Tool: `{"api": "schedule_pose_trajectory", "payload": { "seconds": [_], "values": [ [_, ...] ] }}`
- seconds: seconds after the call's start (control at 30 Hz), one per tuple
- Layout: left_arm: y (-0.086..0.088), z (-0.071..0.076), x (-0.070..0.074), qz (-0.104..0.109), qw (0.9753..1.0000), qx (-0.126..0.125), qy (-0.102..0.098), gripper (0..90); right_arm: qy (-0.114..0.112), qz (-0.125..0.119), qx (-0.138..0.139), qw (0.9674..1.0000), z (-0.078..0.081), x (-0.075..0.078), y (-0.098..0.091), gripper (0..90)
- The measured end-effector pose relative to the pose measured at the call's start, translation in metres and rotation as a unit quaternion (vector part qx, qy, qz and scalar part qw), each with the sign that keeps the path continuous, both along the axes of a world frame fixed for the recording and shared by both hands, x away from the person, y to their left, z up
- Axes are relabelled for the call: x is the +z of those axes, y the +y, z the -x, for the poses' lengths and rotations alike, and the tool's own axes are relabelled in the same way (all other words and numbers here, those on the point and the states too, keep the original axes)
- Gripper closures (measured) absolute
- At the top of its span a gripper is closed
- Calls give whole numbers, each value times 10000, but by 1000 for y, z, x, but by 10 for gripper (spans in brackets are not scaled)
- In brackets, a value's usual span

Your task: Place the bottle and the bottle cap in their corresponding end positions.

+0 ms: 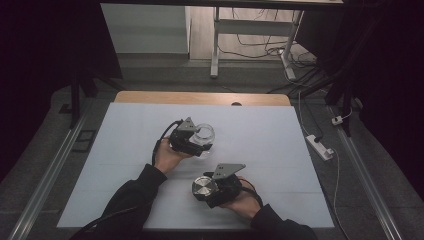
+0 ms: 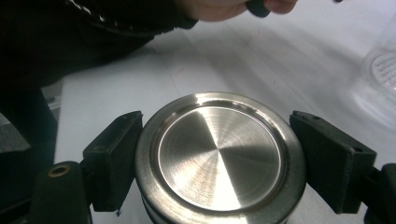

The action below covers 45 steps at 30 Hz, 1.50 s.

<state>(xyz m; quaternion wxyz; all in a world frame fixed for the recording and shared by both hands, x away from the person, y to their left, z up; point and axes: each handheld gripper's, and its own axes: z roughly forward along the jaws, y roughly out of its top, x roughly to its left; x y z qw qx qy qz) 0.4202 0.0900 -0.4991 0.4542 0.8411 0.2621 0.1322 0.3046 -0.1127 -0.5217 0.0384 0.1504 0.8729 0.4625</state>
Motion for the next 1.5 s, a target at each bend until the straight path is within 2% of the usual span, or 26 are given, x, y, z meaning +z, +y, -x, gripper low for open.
{"api": "schedule_pose_trajectory", "payload": {
  "seconds": [0.4, 0.8, 0.93, 1.0, 1.13, 1.37, 1.5],
  "values": [
    [-5, -4, -13, -145, 9999, 38, 19, 159, 18, 221, -90, 9997, -7, -12, 5, 199],
    [-3, -4, -16, -101, 9999, 43, -22, 156, 5, 522, -102, 9986, -9, -16, 10, 195],
    [-1, -6, -16, -62, 9999, 26, 79, 155, -4, 667, -65, 9978, -8, -17, 11, 187],
    [-1, -5, -16, -90, 9999, 43, 65, 153, -36, 704, -90, 9975, -8, -17, 11, 179],
    [-2, -5, -14, -142, 9998, 59, 148, 151, 22, 679, -142, 9976, -9, -17, 11, 155],
    [4, -5, -13, -64, 9994, -1, 327, 121, 88, 588, -195, 9980, -10, -15, 9, 128],
    [5, -3, -14, -217, 9991, -8, 374, 101, 81, 558, -212, 9982, -9, -13, 9, 117]
  ]
}}
